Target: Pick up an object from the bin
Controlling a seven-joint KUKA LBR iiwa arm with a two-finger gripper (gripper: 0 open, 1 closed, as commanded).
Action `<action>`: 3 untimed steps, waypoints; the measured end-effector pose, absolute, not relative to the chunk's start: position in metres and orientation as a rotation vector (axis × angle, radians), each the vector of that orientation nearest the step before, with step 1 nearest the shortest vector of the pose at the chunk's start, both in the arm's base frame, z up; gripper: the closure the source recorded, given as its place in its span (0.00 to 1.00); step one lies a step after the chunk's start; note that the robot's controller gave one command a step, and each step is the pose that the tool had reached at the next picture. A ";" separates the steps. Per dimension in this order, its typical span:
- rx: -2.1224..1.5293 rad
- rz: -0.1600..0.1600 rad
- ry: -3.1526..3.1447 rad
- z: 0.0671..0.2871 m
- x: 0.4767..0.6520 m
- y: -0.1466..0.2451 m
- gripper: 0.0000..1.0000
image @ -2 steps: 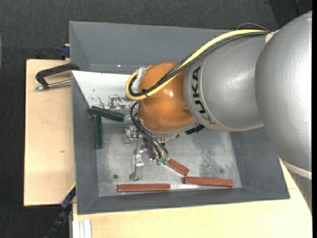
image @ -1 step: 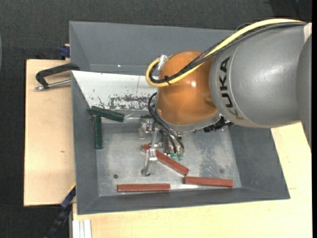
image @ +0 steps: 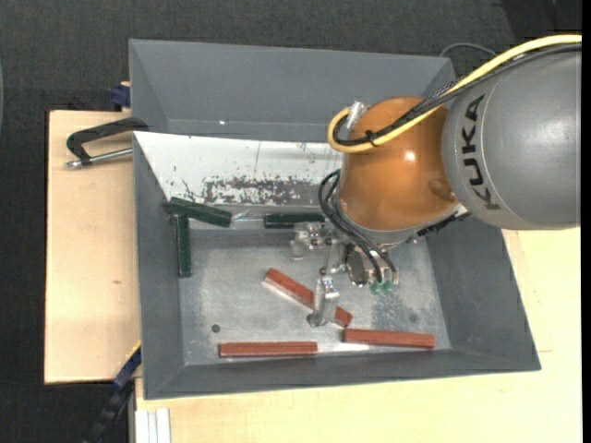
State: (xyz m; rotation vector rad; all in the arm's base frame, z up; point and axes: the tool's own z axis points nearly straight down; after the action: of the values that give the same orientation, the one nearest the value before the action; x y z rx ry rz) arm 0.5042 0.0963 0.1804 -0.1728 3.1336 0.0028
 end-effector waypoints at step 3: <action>0.046 0.003 3.137 0.075 0.557 0.063 1.00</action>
Offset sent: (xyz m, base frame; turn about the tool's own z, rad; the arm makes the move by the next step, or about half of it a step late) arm 0.0518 -0.0343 -0.1057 0.1390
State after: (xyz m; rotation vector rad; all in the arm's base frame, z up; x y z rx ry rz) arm 0.5569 0.0630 0.0754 0.0456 3.1373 0.0033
